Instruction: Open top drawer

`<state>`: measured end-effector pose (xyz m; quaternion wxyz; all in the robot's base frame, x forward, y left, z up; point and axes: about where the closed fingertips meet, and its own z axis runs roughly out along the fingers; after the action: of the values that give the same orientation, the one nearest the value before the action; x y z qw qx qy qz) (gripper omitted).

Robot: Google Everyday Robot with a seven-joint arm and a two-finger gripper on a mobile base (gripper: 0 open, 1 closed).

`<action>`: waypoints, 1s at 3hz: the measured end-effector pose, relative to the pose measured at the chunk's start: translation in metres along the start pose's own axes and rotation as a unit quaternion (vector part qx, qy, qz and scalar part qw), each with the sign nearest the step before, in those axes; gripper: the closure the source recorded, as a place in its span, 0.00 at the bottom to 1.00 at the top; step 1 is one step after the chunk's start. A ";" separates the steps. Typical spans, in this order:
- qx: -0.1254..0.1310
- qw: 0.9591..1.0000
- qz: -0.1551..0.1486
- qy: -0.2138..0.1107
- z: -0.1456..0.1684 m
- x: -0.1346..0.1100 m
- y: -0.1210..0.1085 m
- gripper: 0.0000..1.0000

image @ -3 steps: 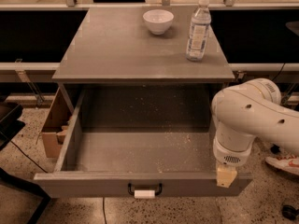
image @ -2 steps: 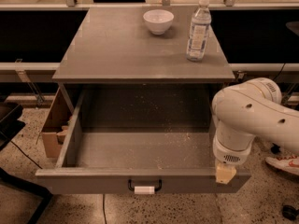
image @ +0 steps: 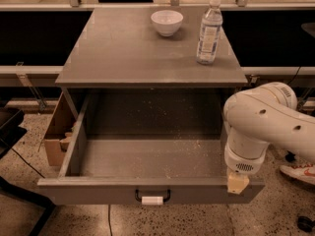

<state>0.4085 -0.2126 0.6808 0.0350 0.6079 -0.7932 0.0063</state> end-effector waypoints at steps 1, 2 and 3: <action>0.000 1.000 0.000 0.000 0.000 0.000 0.000 0.36; 0.000 1.000 0.000 0.000 0.000 0.000 0.000 0.12; 0.000 1.000 0.000 0.000 0.000 0.000 0.000 0.00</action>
Offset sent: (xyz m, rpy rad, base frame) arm 0.0000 0.0000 0.0000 0.0000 0.0000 0.0000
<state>0.4085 -0.2126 0.6808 0.0350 0.6079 -0.7933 0.0063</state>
